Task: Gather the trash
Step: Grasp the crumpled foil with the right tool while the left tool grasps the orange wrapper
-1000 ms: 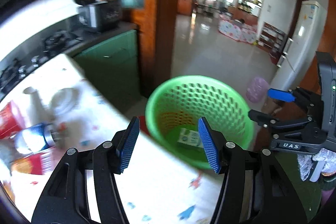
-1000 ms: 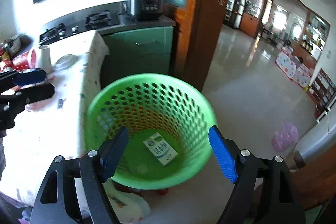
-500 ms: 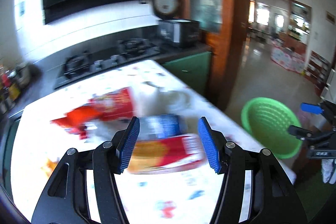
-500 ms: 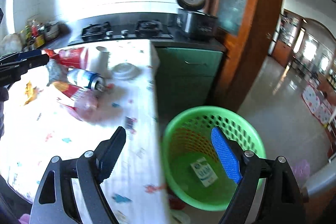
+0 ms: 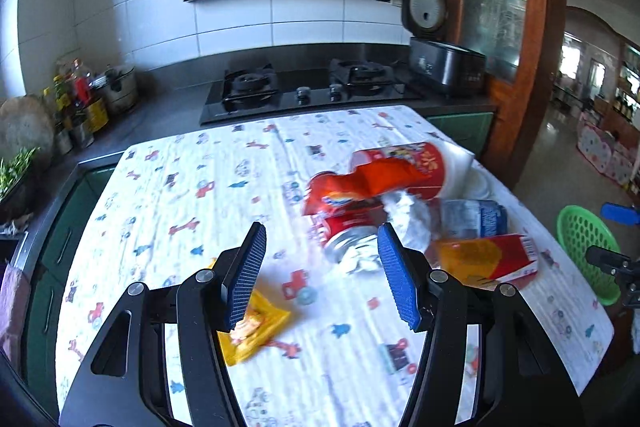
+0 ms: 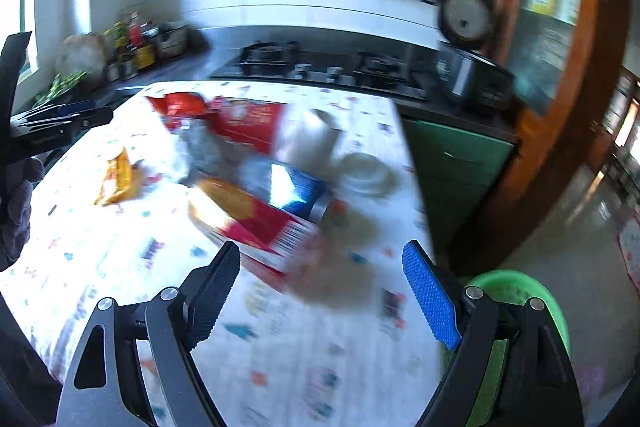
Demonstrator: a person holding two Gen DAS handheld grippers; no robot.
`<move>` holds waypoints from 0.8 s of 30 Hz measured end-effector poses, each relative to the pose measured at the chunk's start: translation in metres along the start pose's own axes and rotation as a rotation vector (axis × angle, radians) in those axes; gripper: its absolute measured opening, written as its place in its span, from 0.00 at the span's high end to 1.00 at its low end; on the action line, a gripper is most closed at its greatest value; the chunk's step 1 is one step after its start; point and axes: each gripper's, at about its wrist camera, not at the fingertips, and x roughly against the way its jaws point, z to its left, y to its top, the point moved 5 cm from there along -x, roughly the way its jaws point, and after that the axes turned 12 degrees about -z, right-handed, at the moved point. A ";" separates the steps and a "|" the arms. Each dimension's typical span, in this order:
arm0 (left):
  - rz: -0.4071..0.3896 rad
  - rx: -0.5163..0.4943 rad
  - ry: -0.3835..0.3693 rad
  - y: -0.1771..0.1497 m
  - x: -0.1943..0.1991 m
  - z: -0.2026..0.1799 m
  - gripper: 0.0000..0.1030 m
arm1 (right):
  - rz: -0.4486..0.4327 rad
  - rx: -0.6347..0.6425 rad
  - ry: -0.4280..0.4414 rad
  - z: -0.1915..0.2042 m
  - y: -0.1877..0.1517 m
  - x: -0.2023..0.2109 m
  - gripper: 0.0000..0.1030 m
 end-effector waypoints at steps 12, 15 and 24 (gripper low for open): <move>0.022 0.038 0.001 -0.018 -0.007 0.046 0.44 | 0.017 0.117 0.149 0.099 0.033 -0.087 0.22; 0.028 0.033 -0.003 -0.020 -0.013 0.049 0.44 | 0.034 0.135 0.156 0.109 0.037 -0.109 0.22; 0.020 0.009 -0.047 -0.016 -0.030 0.046 0.44 | 0.080 0.186 0.158 0.122 0.040 -0.165 0.15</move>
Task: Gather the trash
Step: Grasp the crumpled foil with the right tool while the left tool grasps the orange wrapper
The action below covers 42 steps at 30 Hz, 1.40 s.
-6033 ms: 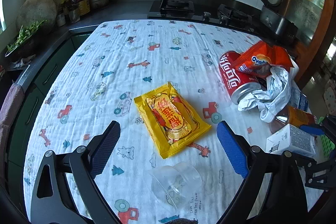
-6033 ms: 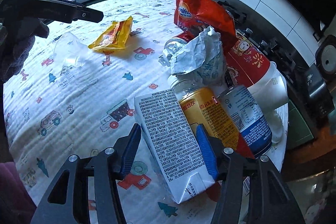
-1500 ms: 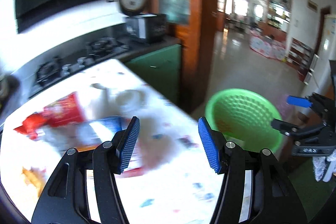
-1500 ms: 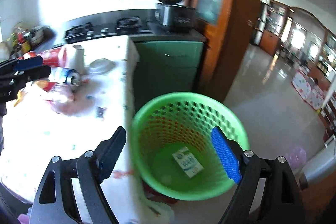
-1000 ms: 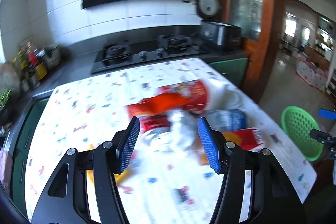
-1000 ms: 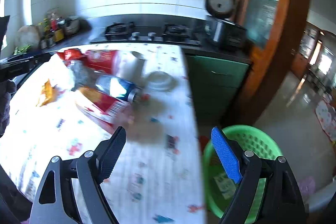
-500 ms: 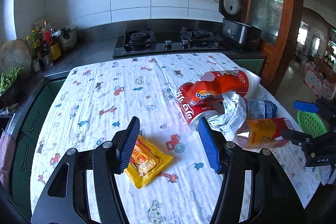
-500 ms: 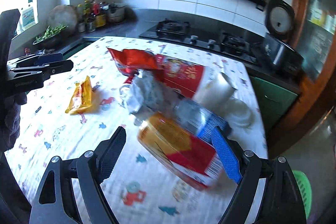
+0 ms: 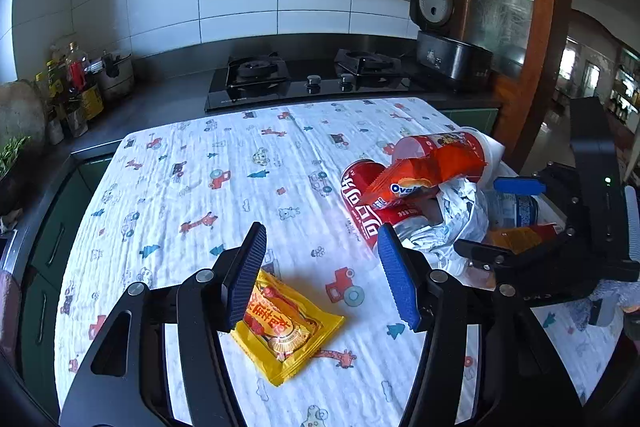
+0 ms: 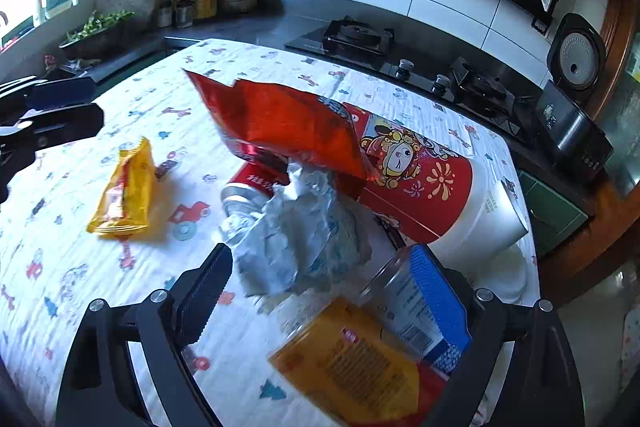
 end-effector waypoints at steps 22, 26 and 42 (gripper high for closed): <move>0.011 -0.021 -0.132 -0.004 -0.028 -0.011 0.44 | 0.003 -0.058 0.125 0.009 -0.003 -0.020 0.62; 0.021 -0.039 -0.140 -0.009 -0.030 -0.015 0.44 | -0.012 -0.079 0.123 0.009 -0.002 -0.012 0.74; 0.066 -0.136 -0.148 -0.042 -0.039 -0.033 0.44 | -0.095 -0.099 0.120 0.005 0.011 0.034 0.87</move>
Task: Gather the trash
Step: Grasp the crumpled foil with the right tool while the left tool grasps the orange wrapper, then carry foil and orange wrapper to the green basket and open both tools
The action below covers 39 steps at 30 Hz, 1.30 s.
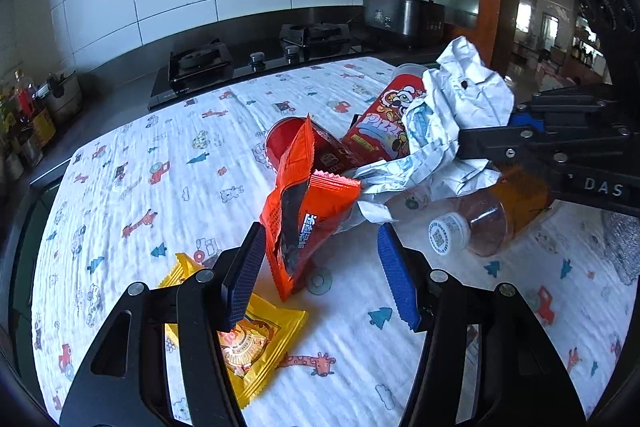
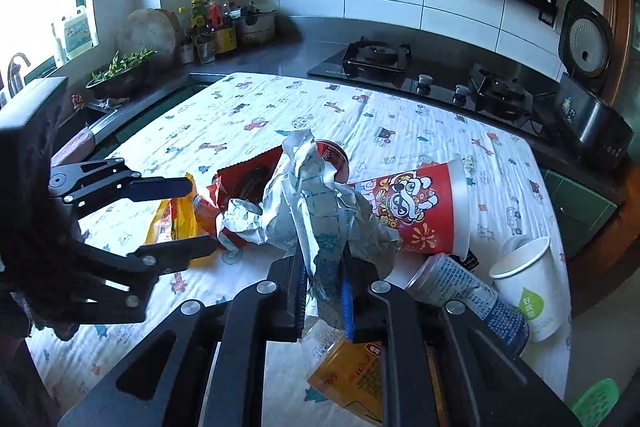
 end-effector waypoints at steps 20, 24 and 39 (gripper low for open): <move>-0.055 0.083 0.018 0.013 0.010 0.006 0.89 | -0.082 -0.073 -0.062 -0.027 0.002 0.062 0.87; -0.105 0.060 -0.002 0.027 0.038 -0.011 0.90 | -0.120 -0.097 -0.080 -0.034 -0.001 0.094 0.87; -0.188 0.009 -0.230 0.062 0.080 -0.139 0.90 | -0.151 -0.167 -0.281 -0.101 -0.059 0.213 0.87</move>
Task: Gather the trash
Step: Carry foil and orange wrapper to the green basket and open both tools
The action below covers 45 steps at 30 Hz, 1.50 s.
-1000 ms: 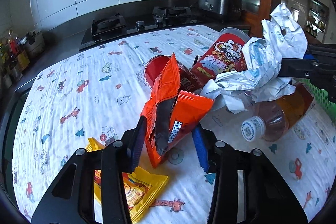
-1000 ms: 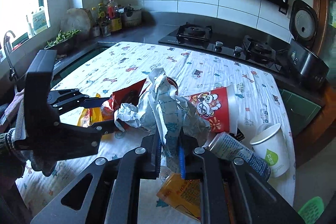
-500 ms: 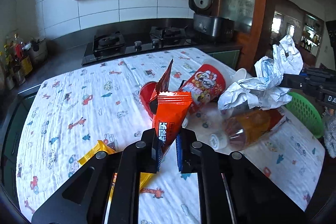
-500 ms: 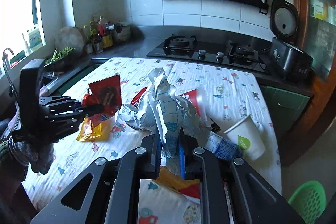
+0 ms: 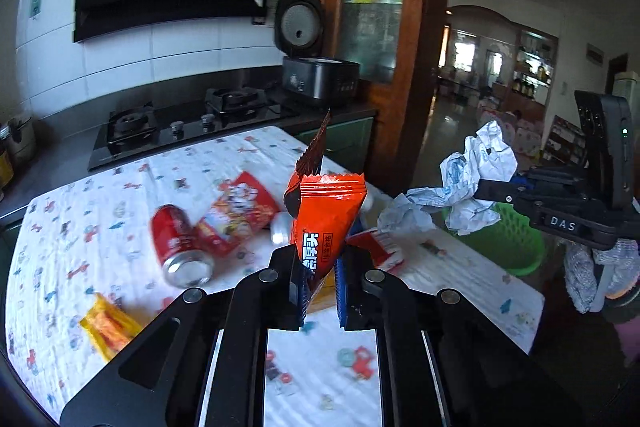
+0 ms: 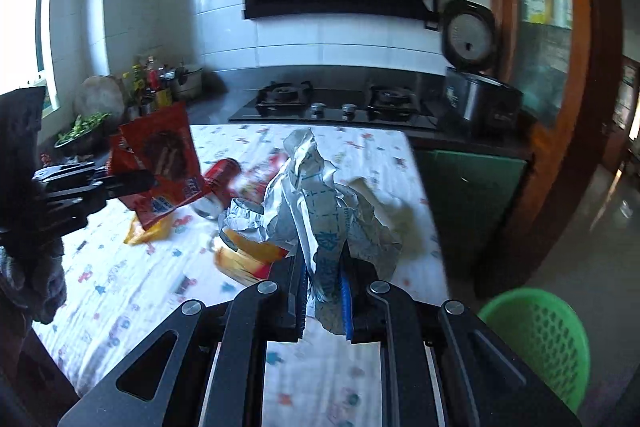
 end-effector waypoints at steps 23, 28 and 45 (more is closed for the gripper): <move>0.102 -0.135 -0.278 0.001 -0.110 -0.198 0.90 | 0.137 -0.195 -0.424 -0.222 -0.112 0.068 0.60; 0.137 -0.155 -0.309 -0.009 -0.128 -0.227 0.90 | 0.118 -0.227 -0.436 -0.235 -0.114 0.076 0.55; 0.292 -0.167 -0.378 -0.055 -0.188 -0.295 0.73 | 0.055 -0.229 -0.484 -0.245 -0.114 0.125 0.41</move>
